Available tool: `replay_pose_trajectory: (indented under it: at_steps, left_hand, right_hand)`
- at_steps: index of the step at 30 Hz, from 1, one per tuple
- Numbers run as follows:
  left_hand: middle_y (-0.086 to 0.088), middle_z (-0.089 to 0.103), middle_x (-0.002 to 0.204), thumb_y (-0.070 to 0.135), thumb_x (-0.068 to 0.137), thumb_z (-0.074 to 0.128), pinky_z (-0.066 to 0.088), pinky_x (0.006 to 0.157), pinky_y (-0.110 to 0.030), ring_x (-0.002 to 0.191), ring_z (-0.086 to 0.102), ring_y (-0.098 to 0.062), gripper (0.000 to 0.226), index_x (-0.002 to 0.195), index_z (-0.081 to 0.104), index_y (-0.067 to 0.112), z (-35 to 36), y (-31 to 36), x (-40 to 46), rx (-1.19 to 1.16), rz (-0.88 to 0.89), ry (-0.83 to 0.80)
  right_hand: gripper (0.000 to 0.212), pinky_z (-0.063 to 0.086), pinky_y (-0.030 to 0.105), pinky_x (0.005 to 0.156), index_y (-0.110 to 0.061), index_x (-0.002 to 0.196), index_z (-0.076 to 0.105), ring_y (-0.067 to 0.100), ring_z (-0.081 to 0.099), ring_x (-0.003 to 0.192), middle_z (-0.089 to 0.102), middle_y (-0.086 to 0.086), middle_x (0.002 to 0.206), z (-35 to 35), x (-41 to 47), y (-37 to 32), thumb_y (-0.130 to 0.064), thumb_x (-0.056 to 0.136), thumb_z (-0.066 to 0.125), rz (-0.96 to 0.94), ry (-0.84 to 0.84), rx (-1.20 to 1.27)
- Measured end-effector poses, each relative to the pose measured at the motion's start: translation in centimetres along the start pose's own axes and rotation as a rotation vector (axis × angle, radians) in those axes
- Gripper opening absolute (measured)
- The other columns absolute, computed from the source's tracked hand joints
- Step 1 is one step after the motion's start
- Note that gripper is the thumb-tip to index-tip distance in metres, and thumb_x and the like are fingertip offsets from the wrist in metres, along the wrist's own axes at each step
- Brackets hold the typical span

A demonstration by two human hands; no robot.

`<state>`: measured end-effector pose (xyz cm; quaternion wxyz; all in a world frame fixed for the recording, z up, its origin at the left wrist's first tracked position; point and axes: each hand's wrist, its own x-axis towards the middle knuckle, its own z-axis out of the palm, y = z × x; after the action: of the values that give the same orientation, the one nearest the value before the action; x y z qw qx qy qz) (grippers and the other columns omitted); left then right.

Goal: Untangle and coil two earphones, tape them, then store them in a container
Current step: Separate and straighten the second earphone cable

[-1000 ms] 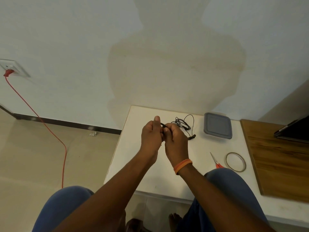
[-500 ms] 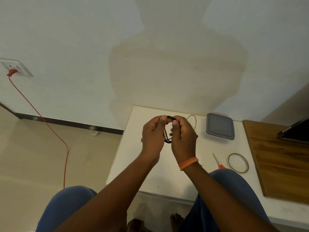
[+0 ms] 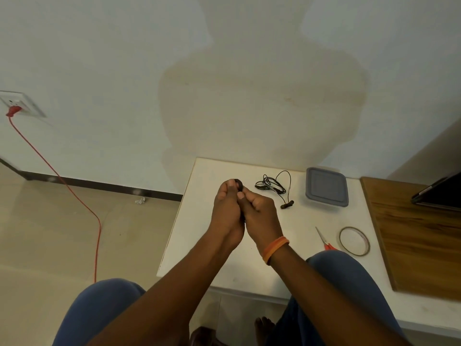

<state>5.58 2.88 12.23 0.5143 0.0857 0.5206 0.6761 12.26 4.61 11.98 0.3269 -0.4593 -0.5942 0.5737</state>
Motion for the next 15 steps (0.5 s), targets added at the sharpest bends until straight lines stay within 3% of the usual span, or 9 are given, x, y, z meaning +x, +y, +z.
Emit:
replay_pose_trajectory:
  at_steps: [3,5,8,11,15]
  left_hand:
    - [0.004,0.064,0.082,0.036,0.104,0.042,0.051,0.057,-0.021,0.081,0.061,-0.011,0.027,0.097,0.061,0.018,-0.7,0.6,0.4,0.087,-0.018,-0.05]
    - [0.006,0.066,0.081,0.037,0.104,0.044,0.051,0.056,-0.022,0.081,0.062,-0.01,0.027,0.096,0.063,0.02,-0.7,0.8,0.6,0.146,0.002,-0.065]
    - [0.008,0.071,0.081,0.034,0.104,0.045,0.054,0.071,-0.027,0.083,0.066,-0.008,0.026,0.096,0.067,0.023,-0.4,0.6,0.6,0.183,0.008,-0.063]
    - [0.007,0.073,0.085,0.032,0.103,0.047,0.051,0.082,-0.033,0.089,0.066,-0.011,0.024,0.098,0.068,0.021,-0.5,0.3,0.6,0.186,-0.017,-0.067]
    - [0.005,0.073,0.085,0.031,0.101,0.052,0.051,0.077,-0.032,0.087,0.066,-0.014,0.022,0.097,0.071,0.02,-0.6,0.4,0.5,0.164,-0.021,-0.038]
  right_hand:
    - [0.038,0.053,0.02,0.085,-0.04,0.118,0.059,0.003,0.067,0.099,0.071,-0.015,0.1,-0.9,0.0,-0.1,-0.008,0.099,0.049,0.003,-0.152,0.054]
    - [0.042,0.053,0.021,0.086,-0.045,0.114,0.057,0.001,0.067,0.098,0.07,-0.017,0.099,-0.9,-0.1,0.1,-0.006,0.099,0.048,0.002,-0.185,0.074]
    - [0.035,0.054,0.03,0.091,-0.029,0.123,0.061,0.007,0.066,0.1,0.07,-0.007,0.101,-0.5,-0.3,0.3,-0.008,0.1,0.046,-0.034,-0.074,-0.018]
    - [0.026,0.056,0.045,0.083,-0.01,0.118,0.062,0.023,0.065,0.09,0.068,0.012,0.096,0.1,-0.5,0.7,-0.009,0.1,0.044,-0.083,0.043,-0.232]
    - [0.024,0.056,0.045,0.075,-0.016,0.11,0.066,0.023,0.065,0.082,0.067,0.014,0.088,0.8,-0.4,0.7,-0.011,0.101,0.044,-0.093,0.103,-0.221]
